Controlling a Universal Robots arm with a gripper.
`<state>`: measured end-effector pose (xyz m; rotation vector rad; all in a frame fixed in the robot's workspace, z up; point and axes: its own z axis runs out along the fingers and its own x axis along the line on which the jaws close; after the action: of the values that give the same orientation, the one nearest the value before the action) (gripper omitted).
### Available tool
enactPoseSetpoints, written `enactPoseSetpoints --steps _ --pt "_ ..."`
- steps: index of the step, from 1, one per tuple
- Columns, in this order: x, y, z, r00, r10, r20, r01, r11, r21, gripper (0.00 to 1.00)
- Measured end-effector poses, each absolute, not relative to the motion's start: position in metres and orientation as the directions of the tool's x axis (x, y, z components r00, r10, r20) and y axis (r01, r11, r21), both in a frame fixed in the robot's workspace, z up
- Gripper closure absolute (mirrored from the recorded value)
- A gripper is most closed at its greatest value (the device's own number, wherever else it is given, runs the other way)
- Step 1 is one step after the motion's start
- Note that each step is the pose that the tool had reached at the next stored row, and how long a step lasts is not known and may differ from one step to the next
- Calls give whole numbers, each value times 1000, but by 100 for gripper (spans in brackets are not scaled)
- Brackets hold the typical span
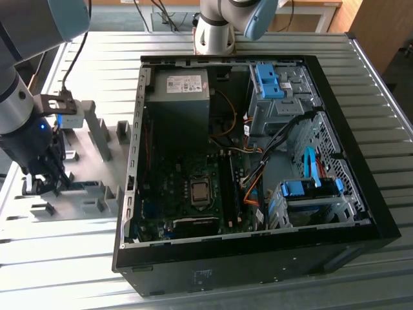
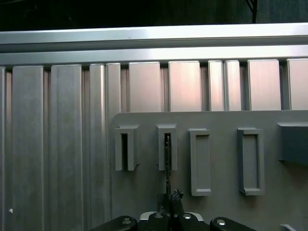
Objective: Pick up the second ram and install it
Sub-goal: 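Pick up the second ram and move it above second insertion slot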
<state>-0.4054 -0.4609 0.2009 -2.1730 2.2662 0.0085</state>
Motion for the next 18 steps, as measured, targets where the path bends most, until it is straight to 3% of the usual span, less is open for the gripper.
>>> enactPoseSetpoints --steps 18 --pt "-405 -461 212 -42 -999 -6 -999 42 3 87"
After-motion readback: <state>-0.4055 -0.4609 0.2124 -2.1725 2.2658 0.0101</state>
